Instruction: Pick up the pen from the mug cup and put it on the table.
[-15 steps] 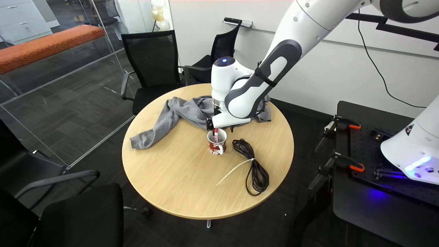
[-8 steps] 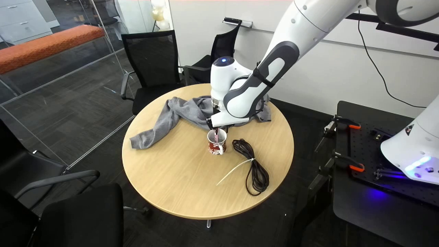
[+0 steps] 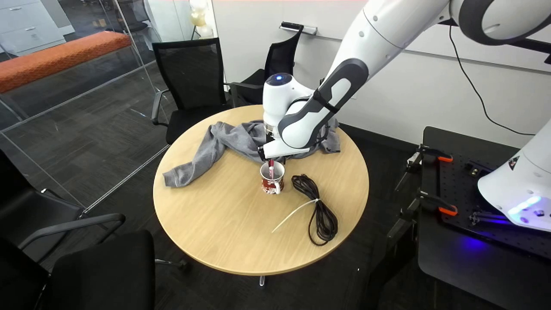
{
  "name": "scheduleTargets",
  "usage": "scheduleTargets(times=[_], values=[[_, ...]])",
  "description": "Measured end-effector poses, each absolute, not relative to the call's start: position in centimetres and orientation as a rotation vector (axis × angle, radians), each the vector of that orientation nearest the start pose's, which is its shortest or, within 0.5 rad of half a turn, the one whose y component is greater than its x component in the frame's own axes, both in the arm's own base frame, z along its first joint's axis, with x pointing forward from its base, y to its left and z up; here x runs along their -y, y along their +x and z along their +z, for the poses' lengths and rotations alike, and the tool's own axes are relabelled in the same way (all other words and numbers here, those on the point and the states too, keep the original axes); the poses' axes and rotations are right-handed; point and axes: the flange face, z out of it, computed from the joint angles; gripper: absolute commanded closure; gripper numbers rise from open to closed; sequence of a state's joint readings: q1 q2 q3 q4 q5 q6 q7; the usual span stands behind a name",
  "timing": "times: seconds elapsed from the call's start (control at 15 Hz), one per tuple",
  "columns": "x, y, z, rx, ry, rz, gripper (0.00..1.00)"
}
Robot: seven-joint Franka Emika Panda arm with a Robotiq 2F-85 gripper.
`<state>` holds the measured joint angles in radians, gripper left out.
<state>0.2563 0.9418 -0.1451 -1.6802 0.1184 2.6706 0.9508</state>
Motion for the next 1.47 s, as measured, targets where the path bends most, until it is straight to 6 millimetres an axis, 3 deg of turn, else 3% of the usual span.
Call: scheduleTargets(times=[0.27, 1.07, 1.4, 1.47], values=[[-7.7, 66.3, 5.2, -1.344, -2.862, -0.141, 0.51], [-7.6, 67.8, 4.2, -1.328, -2.850, -0.213, 0.52], [-7.5, 68.1, 4.2, -1.328, -2.848, -0.226, 0.75], [-7.4, 68.2, 4.2, -1.328, -2.848, -0.228, 0.75]])
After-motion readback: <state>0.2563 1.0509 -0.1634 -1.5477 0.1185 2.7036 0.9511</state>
